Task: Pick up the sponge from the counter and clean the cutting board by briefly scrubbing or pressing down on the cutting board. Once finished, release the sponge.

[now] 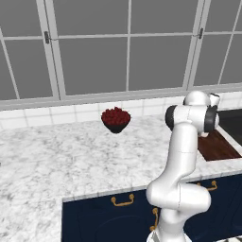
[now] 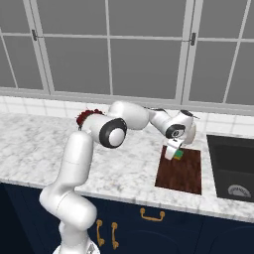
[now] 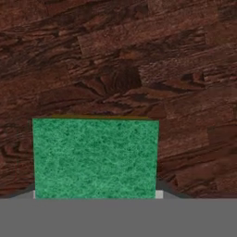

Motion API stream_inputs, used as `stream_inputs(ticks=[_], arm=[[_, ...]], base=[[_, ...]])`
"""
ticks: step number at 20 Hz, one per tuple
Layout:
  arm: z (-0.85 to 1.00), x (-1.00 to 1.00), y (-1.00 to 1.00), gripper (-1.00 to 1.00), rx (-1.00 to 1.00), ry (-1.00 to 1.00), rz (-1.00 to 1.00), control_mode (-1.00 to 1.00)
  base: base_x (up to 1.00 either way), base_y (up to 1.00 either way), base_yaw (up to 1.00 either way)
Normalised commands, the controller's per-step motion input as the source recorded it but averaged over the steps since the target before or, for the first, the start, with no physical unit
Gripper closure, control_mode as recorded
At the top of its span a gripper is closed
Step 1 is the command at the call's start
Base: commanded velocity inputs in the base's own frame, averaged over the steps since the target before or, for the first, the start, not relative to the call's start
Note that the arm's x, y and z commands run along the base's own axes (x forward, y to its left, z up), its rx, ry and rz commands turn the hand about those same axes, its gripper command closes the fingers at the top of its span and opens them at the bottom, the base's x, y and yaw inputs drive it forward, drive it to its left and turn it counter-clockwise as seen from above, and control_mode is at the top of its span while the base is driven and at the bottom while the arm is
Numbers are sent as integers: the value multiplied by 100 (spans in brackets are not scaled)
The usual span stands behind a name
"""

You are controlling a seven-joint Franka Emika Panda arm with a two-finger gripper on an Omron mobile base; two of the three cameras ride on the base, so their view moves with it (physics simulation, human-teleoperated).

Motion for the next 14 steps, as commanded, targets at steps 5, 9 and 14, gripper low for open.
stream_inputs(ticks=[5, 9, 14], arm=[[-48, -73, -3, 100, -11, 18, 0, -100], [-72, -85, -12, 100, -12, 9, 0, -100], [-64, -100, -32, 100, -2, 9, 0, -100]], base=[[0, 0, 0], [0, 0, 0], [0, 0, 0]])
